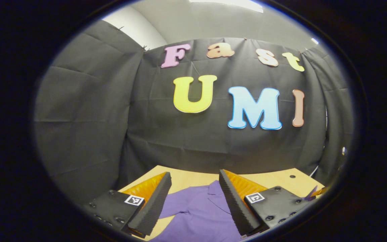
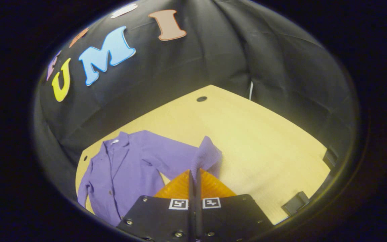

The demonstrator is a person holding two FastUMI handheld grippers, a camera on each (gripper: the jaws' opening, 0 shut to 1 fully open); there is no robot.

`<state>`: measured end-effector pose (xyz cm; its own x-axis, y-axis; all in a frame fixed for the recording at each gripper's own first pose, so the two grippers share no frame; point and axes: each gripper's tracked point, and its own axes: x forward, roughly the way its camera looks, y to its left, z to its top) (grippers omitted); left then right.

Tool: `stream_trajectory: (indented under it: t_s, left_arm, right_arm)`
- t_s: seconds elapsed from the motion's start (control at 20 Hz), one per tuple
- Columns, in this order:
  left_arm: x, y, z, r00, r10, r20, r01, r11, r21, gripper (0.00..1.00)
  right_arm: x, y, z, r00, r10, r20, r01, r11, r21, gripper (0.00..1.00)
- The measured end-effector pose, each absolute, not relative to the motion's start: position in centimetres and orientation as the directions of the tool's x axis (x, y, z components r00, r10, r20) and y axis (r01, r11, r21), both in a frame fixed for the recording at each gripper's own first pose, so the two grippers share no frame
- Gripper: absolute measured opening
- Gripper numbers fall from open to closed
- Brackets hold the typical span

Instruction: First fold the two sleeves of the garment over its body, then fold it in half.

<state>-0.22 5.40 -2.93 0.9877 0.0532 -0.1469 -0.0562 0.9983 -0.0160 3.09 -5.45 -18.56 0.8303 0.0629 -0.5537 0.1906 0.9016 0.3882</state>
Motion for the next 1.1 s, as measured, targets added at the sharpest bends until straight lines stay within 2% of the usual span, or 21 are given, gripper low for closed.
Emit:
stream_trajectory:
  t_s: [0.1, 0.6, 0.85, 1.1]
  left_arm:
    - [-0.3, 5.9, -3.2, 0.986, 0.063, -0.152, -0.067, 0.998, -0.021, 0.96]
    - [-1.6, 8.7, -4.2, 0.973, 0.144, -0.181, -0.149, 0.989, -0.015, 0.96]
    - [-2.5, 10.0, -4.4, 0.963, 0.188, -0.193, -0.192, 0.981, -0.001, 0.96]
    - [-3.7, 11.3, -4.5, 0.948, 0.244, -0.203, -0.246, 0.969, 0.019, 0.96]
  right_arm:
    - [5.0, -3.9, -16.4, 0.851, 0.088, -0.518, 0.139, 0.914, 0.382, 0.01]
    - [12.8, 5.4, -9.0, 0.885, 0.239, -0.400, -0.096, 0.934, 0.345, 0.01]
    - [15.3, 12.2, -8.4, 0.849, 0.355, -0.391, -0.225, 0.913, 0.340, 0.01]
    - [16.4, 19.1, -10.6, 0.785, 0.442, -0.433, -0.340, 0.893, 0.295, 0.01]
